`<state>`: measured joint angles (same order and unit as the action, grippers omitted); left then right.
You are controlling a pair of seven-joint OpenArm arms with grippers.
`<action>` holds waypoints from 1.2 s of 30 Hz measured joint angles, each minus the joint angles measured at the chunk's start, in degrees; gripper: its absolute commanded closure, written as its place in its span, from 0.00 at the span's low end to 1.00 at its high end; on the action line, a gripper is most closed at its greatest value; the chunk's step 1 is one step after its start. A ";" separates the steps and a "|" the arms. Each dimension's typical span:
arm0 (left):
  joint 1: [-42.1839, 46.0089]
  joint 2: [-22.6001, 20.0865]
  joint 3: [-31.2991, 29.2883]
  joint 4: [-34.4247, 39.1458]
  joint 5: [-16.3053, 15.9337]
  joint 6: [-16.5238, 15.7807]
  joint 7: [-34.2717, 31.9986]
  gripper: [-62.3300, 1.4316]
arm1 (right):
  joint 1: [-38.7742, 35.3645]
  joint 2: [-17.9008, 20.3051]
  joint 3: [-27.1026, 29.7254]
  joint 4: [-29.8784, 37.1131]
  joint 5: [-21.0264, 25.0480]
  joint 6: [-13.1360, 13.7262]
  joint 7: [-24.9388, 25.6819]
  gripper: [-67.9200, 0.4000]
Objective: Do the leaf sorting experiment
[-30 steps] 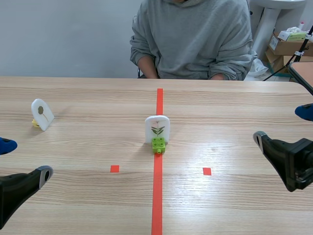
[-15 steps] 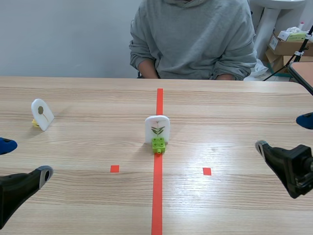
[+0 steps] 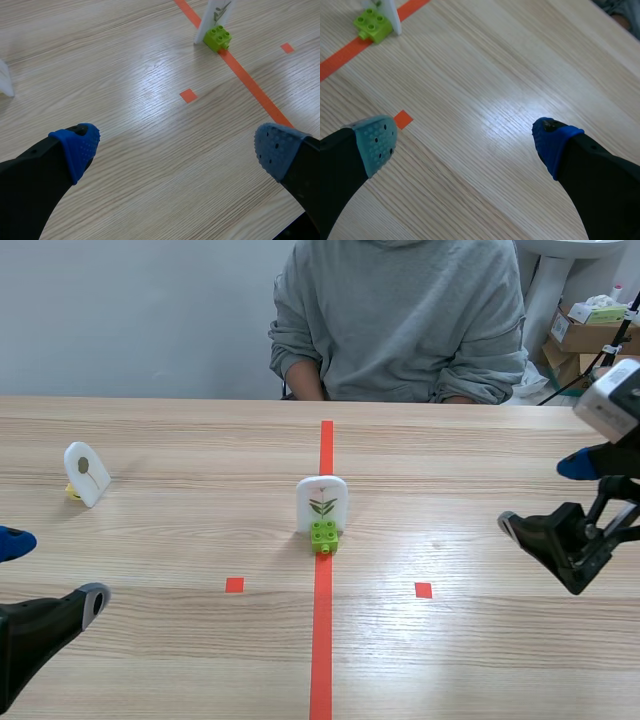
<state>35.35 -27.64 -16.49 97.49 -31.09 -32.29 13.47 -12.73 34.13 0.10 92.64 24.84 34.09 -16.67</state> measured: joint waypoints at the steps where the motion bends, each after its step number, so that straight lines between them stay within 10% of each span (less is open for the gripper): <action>1: 0.00 0.44 0.00 0.00 0.00 -0.11 0.02 0.00 | 2.27 0.07 -1.75 -2.25 -0.02 0.90 -0.04 0.19; 12: -0.02 4.52 0.00 0.00 -0.02 -0.39 0.42 0.00 | 28.72 -0.72 -24.50 -19.78 -0.46 6.29 -0.20 0.19; 21: 0.00 4.94 0.00 0.00 0.00 -0.42 0.46 0.00 | 41.09 -9.38 -39.08 -33.03 -2.60 6.45 0.55 0.19; 36: 0.00 4.94 0.00 0.00 0.00 -0.42 0.48 0.00 | 45.68 -22.40 -44.63 -46.66 -5.18 4.72 1.64 0.19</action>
<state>35.35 -22.70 -16.49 97.49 -31.09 -32.71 13.96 32.95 11.73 -44.53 45.98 19.66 38.81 -15.03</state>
